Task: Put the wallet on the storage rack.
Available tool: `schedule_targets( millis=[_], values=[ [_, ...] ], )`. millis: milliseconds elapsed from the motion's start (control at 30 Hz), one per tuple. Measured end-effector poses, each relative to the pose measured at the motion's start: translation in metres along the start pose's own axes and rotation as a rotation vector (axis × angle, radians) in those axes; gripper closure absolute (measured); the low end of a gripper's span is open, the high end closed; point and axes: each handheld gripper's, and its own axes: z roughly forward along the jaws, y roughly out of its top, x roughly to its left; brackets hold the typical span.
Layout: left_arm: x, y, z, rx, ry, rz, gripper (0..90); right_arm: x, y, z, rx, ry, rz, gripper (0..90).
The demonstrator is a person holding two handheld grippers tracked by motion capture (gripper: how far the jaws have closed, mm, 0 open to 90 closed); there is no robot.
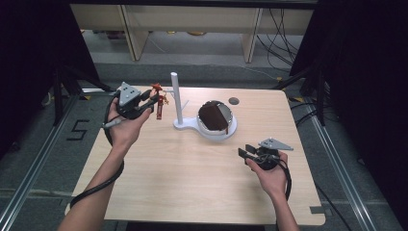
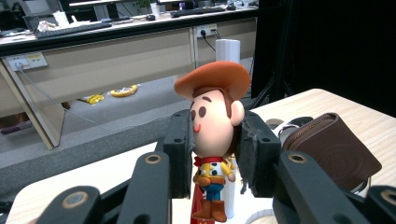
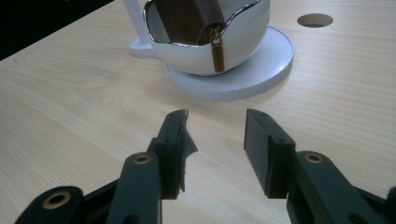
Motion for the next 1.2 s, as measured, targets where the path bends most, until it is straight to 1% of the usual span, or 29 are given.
schedule_targets(
  millis=[233, 300, 333, 367, 400, 433, 467, 500, 633, 700, 733, 800, 833, 867, 900, 933, 967, 1000, 1033, 1067, 1100, 1133, 1200],
  values=[
    [0.001, 0.002, 0.006, 0.005, 0.008, -0.005, 66.8, 0.000, 0.000, 0.000, 0.000, 0.004, 0.001, 59.8],
    [0.002, 0.003, 0.008, 0.008, 0.010, -0.004, 66.8, 0.000, 0.000, -0.001, 0.013, -0.001, -0.001, 59.8],
    [0.002, 0.003, 0.009, 0.009, 0.011, -0.007, 66.8, 0.000, 0.000, -0.001, 0.011, -0.003, -0.001, 59.8],
    [0.003, 0.003, 0.010, 0.013, 0.013, -0.006, 66.8, 0.001, 0.000, 0.000, -0.002, 0.006, 0.003, 59.8],
    [0.003, 0.002, 0.011, 0.013, 0.013, -0.008, 66.8, 0.000, 0.000, 0.000, -0.006, 0.004, 0.000, 59.8],
    [0.004, 0.002, 0.012, 0.016, 0.015, -0.009, 66.8, 0.000, 0.000, -0.001, 0.006, -0.009, -0.003, 59.8],
    [0.004, 0.001, 0.013, 0.019, 0.017, -0.009, 66.8, 0.001, 0.001, -0.002, 0.013, -0.009, 0.013, 59.8],
    [0.005, 0.001, 0.014, 0.020, 0.018, -0.008, 66.8, -0.002, 0.001, -0.001, -0.004, -0.006, -0.028, 59.8],
    [0.004, 0.002, 0.015, 0.017, 0.015, -0.008, 66.8, -0.002, 0.001, -0.001, -0.004, -0.004, -0.025, 59.8],
    [0.003, 0.004, 0.014, 0.018, 0.010, -0.002, 66.8, -0.002, 0.001, -0.001, -0.005, -0.006, -0.027, 59.8],
    [0.002, 0.005, 0.015, 0.017, 0.008, -0.002, 66.8, 0.001, 0.001, -0.002, 0.009, -0.007, 0.012, 59.8],
    [0.001, 0.007, 0.015, 0.017, 0.005, 0.004, 66.8, 0.000, 0.000, 0.000, -0.007, 0.001, -0.005, 59.8],
    [0.000, 0.007, 0.016, 0.017, 0.003, 0.007, 66.8, -0.002, 0.001, 0.000, -0.008, 0.008, -0.025, 59.8],
    [0.000, 0.008, 0.016, 0.019, 0.003, 0.010, 66.8, -0.002, 0.001, 0.000, -0.007, 0.009, -0.023, 59.8],
    [-0.001, 0.008, 0.016, 0.018, -0.001, 0.011, 66.7, -0.002, 0.001, 0.000, -0.013, 0.004, -0.032, 59.9],
    [-0.002, 0.007, 0.016, 0.020, -0.003, 0.018, 66.8, -0.002, 0.001, 0.000, -0.008, 0.008, -0.024, 59.8],
    [-0.003, 0.007, 0.016, 0.012, -0.002, 0.026, 66.8, -0.002, 0.001, 0.000, -0.016, -0.001, -0.037, 59.8],
    [-0.004, 0.007, 0.016, 0.016, -0.004, 0.030, 66.8, -0.002, 0.001, -0.001, -0.002, -0.004, -0.033, 59.8],
    [-0.006, 0.006, 0.016, 0.010, -0.010, 0.031, 66.8, -0.002, 0.001, 0.000, -0.004, -0.003, -0.032, 59.8],
    [-0.008, 0.005, 0.015, 0.017, -0.015, 0.027, 66.8, -0.002, 0.000, 0.000, -0.003, -0.002, -0.031, 59.8],
    [-0.009, 0.005, 0.015, 0.019, -0.021, 0.033, 66.8, -0.002, 0.000, 0.000, -0.001, 0.000, -0.031, 59.8],
    [-0.010, 0.004, 0.015, 0.018, -0.025, 0.031, 66.8, -0.001, 0.000, 0.001, -0.004, 0.010, -0.021, 59.8],
    [-0.012, 0.003, 0.015, 0.018, -0.024, 0.048, 66.8, -0.001, 0.000, 0.001, -0.002, 0.012, -0.022, 59.8]
  ],
)
